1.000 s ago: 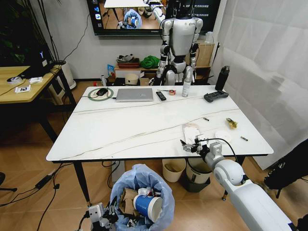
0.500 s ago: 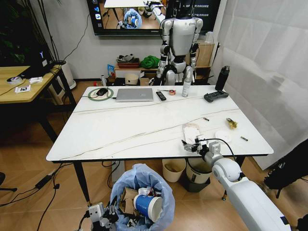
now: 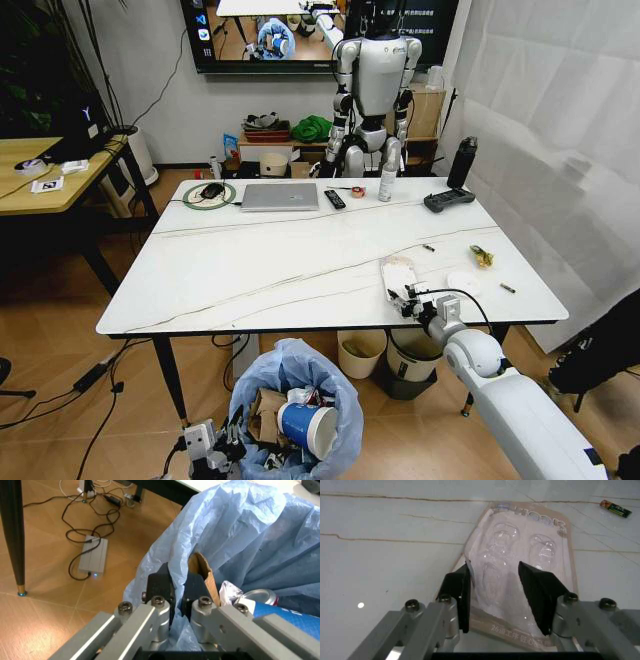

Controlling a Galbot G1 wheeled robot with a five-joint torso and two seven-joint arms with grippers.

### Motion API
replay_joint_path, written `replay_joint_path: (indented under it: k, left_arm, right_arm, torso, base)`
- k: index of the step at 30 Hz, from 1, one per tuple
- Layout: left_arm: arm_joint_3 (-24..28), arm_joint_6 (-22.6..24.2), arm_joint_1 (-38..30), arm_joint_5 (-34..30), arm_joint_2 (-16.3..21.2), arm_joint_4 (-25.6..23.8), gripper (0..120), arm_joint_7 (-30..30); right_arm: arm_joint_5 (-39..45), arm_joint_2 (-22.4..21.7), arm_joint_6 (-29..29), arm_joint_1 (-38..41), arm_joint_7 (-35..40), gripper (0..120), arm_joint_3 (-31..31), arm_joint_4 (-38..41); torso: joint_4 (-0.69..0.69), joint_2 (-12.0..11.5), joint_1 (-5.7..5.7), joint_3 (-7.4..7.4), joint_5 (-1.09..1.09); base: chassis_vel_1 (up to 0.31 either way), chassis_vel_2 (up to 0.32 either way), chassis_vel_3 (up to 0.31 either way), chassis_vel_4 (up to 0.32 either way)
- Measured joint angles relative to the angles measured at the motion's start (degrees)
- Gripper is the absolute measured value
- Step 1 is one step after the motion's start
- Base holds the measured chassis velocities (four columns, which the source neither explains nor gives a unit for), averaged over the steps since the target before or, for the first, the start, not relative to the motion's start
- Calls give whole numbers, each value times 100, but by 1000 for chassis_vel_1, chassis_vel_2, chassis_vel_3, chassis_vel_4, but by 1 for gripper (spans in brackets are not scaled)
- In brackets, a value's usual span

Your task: Pick up the trash bin and place the trash from the table into it.

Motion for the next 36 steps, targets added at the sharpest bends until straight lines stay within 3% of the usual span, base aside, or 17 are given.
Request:
replay_joint_path:
  k: [2, 8, 20, 36]
  left_arm:
    - [0, 1, -7, -3, 2, 0, 0, 0]
    - [2, 3, -10, -18, 15, 0, 0, 0]
    - [9, 8, -23, -44, 48, 1, 0, 0]
    - [8, 36, -65, -128, 145, -30, 0, -1]
  right_arm:
    - [-86, -28, 0, -29, 1, 21, -2, 0]
    - [-153, -37, 0, -54, 6, 0, -4, 18]
    - [357, -122, 109, -165, 26, 0, 110, 483]
    - [1536, -766, 630, -1528, -218, 0, 273, 2631]
  torso:
    - [0, 0, 0, 0, 0]
    - [0, 0, 0, 0, 0]
    - [0, 0, 0, 0, 1]
    - [0, 0, 0, 0, 0]
  base:
    - [0, 0, 0, 0]
    - [0, 0, 0, 0]
    - [0, 0, 0, 0]
    - [0, 0, 0, 0]
